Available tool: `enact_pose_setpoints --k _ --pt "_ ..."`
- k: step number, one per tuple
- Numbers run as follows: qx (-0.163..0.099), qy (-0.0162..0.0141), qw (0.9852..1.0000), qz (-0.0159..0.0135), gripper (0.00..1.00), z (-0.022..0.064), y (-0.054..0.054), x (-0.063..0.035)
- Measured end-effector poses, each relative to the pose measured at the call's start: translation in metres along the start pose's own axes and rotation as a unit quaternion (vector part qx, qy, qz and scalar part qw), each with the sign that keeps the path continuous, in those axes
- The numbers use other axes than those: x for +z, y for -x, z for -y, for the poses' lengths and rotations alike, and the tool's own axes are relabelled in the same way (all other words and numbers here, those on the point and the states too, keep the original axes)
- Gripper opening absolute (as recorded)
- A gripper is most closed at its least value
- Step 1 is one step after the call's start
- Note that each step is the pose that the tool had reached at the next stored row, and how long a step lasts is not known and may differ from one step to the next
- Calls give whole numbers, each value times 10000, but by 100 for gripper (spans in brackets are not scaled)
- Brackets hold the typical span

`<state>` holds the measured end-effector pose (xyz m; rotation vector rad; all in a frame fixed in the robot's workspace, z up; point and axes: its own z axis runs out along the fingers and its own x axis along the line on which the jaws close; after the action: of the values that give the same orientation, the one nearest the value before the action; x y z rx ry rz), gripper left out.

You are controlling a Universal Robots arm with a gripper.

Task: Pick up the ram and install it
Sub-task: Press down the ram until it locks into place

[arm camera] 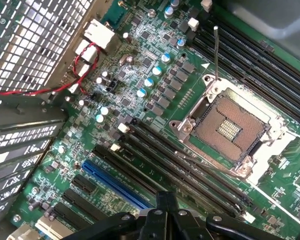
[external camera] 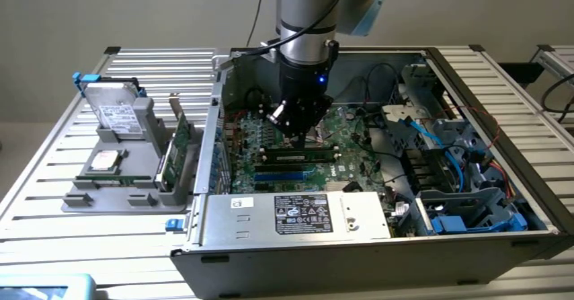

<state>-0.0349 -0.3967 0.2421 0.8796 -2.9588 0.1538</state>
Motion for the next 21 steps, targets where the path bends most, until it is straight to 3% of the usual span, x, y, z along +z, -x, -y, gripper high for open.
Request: enact_pose_setpoints --k 10,17,21 --pt "563 44 9984 -23 11 0 0 0" --pt "930 75 9956 -27 11 0 0 0" --pt "1106 68 9938 -2 11 0 0 0"
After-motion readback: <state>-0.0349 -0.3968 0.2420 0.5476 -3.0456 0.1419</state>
